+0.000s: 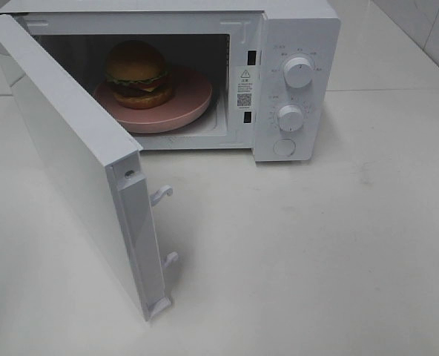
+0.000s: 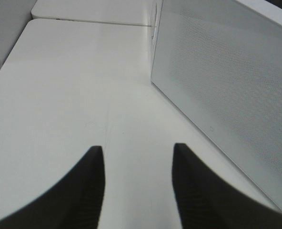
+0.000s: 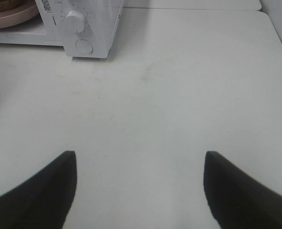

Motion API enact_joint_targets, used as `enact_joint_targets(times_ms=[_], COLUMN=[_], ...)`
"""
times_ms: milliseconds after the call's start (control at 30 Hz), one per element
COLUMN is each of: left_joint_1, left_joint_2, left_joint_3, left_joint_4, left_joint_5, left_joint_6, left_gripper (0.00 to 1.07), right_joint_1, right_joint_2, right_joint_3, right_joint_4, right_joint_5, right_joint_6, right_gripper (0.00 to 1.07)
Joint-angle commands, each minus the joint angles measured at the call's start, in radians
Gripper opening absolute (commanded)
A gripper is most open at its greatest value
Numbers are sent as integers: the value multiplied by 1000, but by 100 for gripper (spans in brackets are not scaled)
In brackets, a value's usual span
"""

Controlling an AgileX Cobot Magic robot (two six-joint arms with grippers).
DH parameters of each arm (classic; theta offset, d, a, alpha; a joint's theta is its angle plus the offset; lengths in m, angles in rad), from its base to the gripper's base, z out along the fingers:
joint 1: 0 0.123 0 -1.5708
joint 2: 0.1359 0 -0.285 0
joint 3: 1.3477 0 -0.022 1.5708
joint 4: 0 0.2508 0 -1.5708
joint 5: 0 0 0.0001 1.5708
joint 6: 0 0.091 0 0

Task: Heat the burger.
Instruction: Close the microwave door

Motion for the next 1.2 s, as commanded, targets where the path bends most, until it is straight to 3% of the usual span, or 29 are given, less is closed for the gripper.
enact_joint_targets(times_ms=[33,67,300,500,533,600,733,1033,1133,1200], left_joint_1=[-5,-5,-5,-5,-5,-5,-5,-5,-5,-5], left_joint_2=[62,106,197,253,276,286,362,557,639,715], left_joint_3=[-8,-7,60,164,208,229,304,323,323,323], left_joint_4=[-3,-12,-45,-151,-177,-181,-180,-120,-58,58], left_joint_5=[-58,-94,-298,-595,-709,-752,-947,-1164,-1237,-1307], left_joint_6=[-6,0,57,107,131,136,134,125,86,-20], left_gripper=[14,1,0,0,0,0,0,0,0,0], right_joint_1=[-7,-7,-7,-7,-7,-7,-7,-7,-7,-7], right_joint_2=[-26,-26,-26,-26,-26,-26,-26,-26,-26,-26], right_joint_3=[1,1,1,1,1,1,1,1,1,1], right_joint_4=[3,3,3,3,3,3,3,3,3,3], right_joint_5=[-2,-2,-2,-2,-2,-2,-2,-2,-2,-2], right_joint_6=[2,2,2,2,2,2,2,2,2,2], right_gripper=[73,73,73,73,73,73,73,73,73,73])
